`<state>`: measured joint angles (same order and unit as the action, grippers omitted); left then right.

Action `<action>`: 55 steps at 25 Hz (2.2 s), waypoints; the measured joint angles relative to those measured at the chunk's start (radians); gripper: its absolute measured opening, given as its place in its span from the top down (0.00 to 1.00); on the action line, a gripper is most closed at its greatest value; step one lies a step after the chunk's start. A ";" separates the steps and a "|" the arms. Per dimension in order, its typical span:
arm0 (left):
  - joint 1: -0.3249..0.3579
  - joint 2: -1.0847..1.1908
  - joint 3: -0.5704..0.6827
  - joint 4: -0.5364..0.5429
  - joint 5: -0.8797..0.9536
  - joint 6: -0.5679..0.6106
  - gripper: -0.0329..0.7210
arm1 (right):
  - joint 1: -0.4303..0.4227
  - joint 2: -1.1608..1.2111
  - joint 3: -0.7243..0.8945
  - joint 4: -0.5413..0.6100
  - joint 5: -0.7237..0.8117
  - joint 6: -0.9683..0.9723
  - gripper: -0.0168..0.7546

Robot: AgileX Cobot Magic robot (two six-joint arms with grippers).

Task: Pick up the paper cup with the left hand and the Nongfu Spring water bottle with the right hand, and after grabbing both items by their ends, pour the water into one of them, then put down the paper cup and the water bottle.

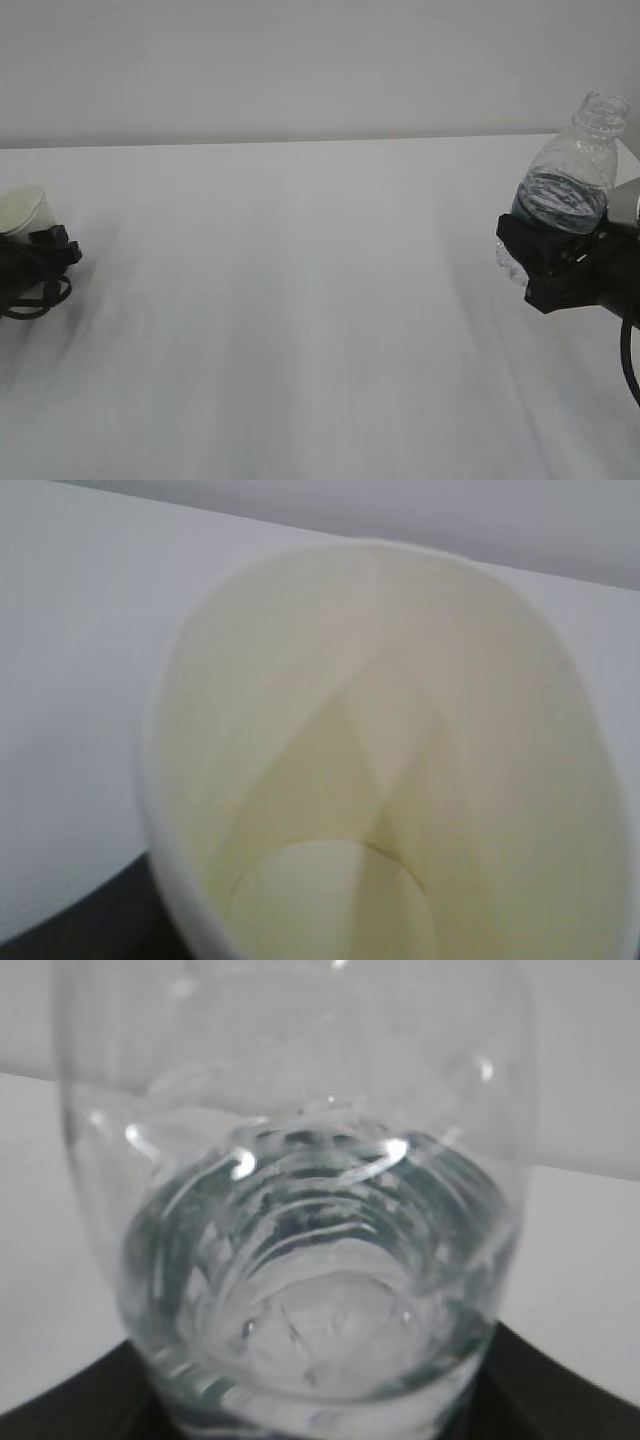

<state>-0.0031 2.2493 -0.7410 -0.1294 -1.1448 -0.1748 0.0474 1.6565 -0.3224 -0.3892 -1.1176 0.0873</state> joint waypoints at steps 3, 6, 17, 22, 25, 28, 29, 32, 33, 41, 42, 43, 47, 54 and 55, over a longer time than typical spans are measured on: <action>0.000 0.000 0.000 0.053 0.000 0.000 0.39 | 0.000 0.000 0.000 0.004 0.000 0.000 0.41; 0.000 0.000 0.003 0.129 0.000 0.000 0.39 | 0.000 0.000 0.000 0.015 0.000 0.000 0.41; 0.000 -0.155 0.044 0.609 0.000 -0.132 0.39 | 0.000 0.000 0.000 0.033 0.002 0.000 0.41; -0.004 -0.208 0.045 0.875 0.000 -0.287 0.39 | 0.000 0.000 0.000 0.033 0.002 0.000 0.41; -0.031 -0.233 0.046 0.982 0.000 -0.340 0.39 | 0.000 0.000 0.000 0.033 0.002 0.000 0.41; -0.086 -0.240 0.046 1.039 0.000 -0.370 0.39 | 0.000 0.000 0.000 0.033 0.002 0.000 0.41; -0.113 -0.240 0.046 1.049 0.000 -0.378 0.39 | 0.000 0.000 0.000 0.033 0.002 0.000 0.41; -0.207 -0.240 0.046 1.061 0.009 -0.385 0.39 | 0.000 0.000 0.000 0.031 0.004 0.000 0.41; -0.241 -0.240 0.046 1.063 0.017 -0.385 0.39 | 0.000 0.000 0.000 0.027 0.006 0.000 0.41; -0.423 -0.240 0.046 1.043 0.068 -0.385 0.39 | 0.000 -0.013 0.036 0.024 0.024 0.000 0.41; -0.434 -0.240 0.043 1.041 0.073 -0.385 0.40 | 0.000 -0.022 0.042 0.024 0.027 0.000 0.41; -0.446 -0.240 0.040 1.039 0.082 -0.385 0.40 | 0.000 -0.037 0.048 0.024 0.032 0.000 0.41; -0.483 -0.240 0.026 1.035 0.113 -0.385 0.40 | 0.000 -0.102 0.065 0.024 0.070 0.000 0.41; -0.487 -0.240 -0.011 1.057 0.120 -0.385 0.40 | 0.000 -0.249 0.072 0.024 0.223 0.000 0.41; -0.487 -0.240 -0.019 1.075 0.120 -0.385 0.40 | 0.000 -0.265 0.072 0.024 0.237 0.000 0.41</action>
<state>-0.4903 2.0094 -0.7603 0.9461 -1.0249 -0.5598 0.0474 1.3919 -0.2500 -0.3649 -0.8805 0.0873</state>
